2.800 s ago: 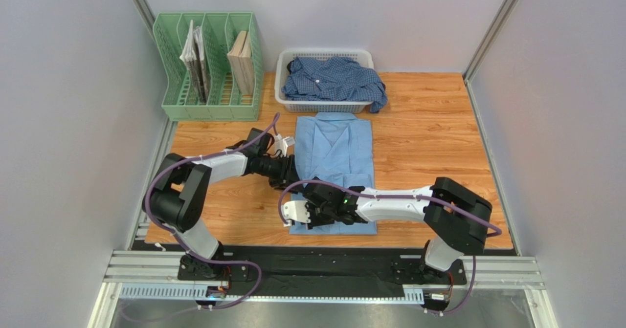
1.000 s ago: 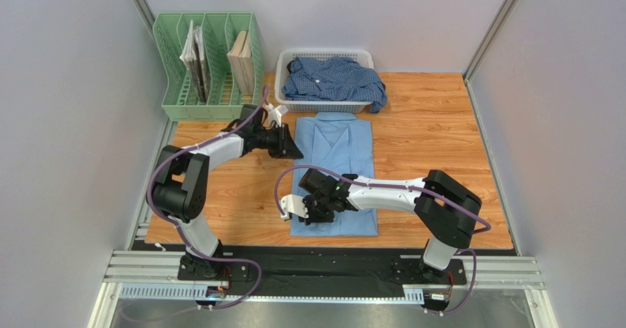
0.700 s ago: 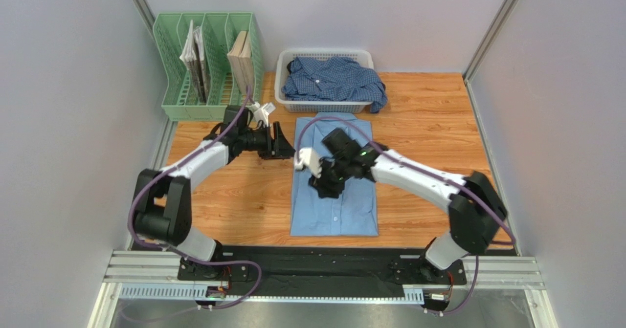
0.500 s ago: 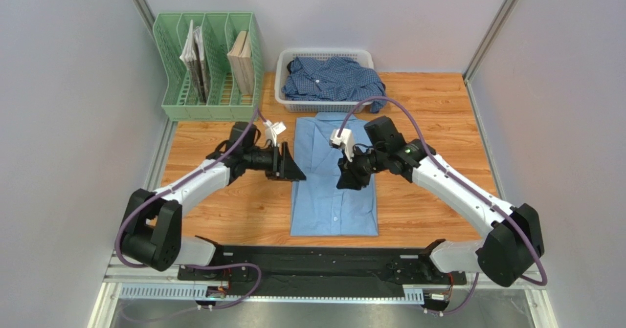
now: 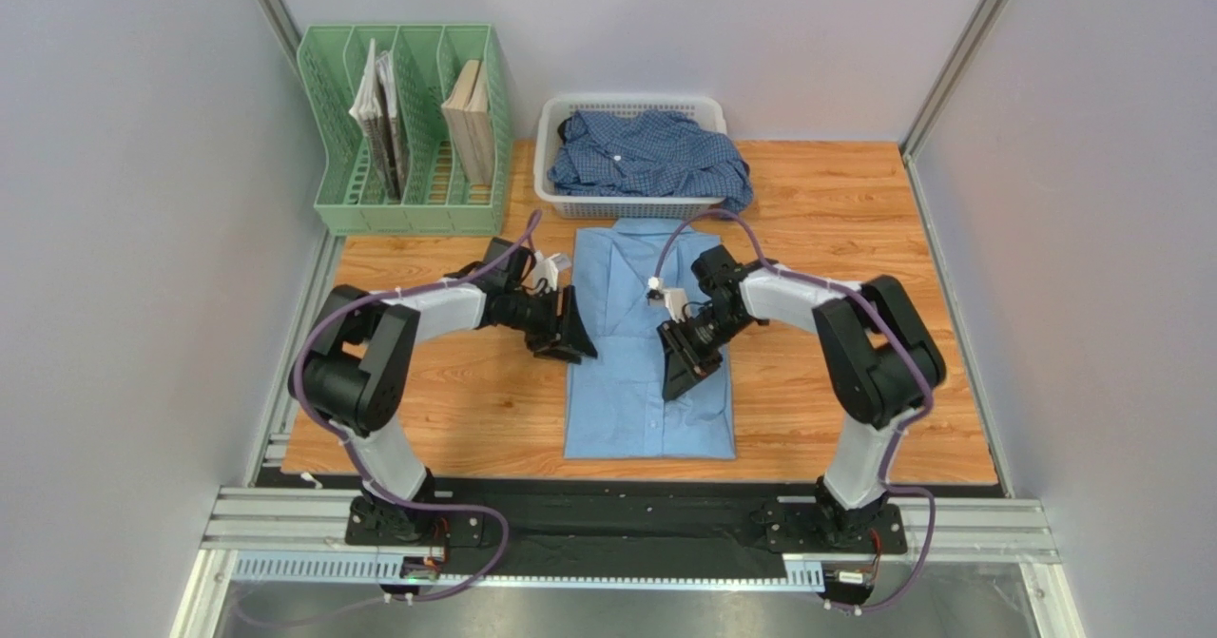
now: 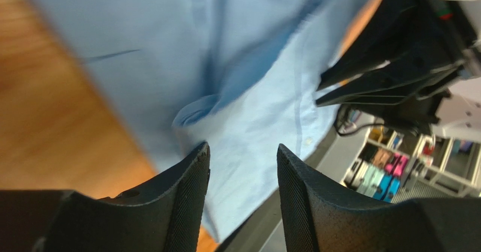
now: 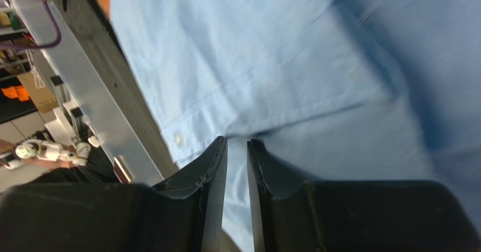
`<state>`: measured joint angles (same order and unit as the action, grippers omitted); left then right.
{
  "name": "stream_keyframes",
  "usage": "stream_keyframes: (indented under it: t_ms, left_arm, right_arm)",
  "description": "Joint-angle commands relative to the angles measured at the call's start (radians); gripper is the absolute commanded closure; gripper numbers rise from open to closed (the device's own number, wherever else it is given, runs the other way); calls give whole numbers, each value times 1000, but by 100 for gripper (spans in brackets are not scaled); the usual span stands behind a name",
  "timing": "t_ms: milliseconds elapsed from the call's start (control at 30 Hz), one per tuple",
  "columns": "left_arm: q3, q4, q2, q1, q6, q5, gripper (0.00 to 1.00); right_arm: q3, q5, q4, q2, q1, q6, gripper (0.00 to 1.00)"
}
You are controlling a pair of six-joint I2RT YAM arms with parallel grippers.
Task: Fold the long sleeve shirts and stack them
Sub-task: Fold the shirt
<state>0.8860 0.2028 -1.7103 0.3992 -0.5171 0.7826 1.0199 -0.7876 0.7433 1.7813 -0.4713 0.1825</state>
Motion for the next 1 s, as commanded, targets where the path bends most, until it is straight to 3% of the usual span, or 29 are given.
stream_keyframes:
  t_ms: [0,267,467,733,867,967]
  left_arm:
    - [19,98,-43,-75,64,-75,45]
    - [22,121,59,-85,123,-39,46]
    - [-26,-37,212,-28,74,101,44]
    - [126,61,-131,-37,120,26,50]
    - [181,105,-175,-77,155,32,50]
    - [203,160,-94,-74,244,76,47]
  right_arm:
    - [117,-18,5,141,8,-51,73]
    - [169,-93,149,0,48,-8,66]
    - [178,-134,145,6,105,44,76]
    - [308,-182,77,306,157,32,82]
    - [348,-200,77,420,178,22,83]
    - [342,-284,103,393,175,-12,82]
